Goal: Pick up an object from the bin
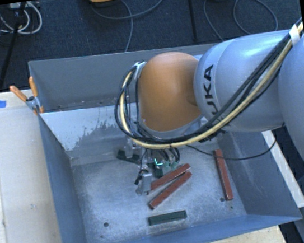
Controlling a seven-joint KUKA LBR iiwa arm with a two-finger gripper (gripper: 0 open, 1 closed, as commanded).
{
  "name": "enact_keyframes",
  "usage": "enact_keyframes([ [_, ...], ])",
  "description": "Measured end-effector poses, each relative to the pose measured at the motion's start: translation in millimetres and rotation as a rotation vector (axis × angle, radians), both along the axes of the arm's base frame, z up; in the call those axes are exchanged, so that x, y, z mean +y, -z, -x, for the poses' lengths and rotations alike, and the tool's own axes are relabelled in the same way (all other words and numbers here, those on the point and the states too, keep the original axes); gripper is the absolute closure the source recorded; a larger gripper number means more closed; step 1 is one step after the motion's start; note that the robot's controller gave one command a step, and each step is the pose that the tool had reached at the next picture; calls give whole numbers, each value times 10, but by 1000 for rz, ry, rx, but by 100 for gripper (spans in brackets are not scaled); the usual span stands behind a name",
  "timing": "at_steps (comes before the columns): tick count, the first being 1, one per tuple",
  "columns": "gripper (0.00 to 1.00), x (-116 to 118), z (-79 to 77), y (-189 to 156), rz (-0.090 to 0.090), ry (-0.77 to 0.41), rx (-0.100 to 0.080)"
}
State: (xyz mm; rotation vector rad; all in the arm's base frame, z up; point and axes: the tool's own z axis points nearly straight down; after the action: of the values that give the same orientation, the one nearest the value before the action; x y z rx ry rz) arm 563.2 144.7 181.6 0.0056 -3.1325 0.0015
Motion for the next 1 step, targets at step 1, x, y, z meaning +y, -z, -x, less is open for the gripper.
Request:
enact_keyframes([
  [1,0,-406,-185,991,-5,-697,-4],
])
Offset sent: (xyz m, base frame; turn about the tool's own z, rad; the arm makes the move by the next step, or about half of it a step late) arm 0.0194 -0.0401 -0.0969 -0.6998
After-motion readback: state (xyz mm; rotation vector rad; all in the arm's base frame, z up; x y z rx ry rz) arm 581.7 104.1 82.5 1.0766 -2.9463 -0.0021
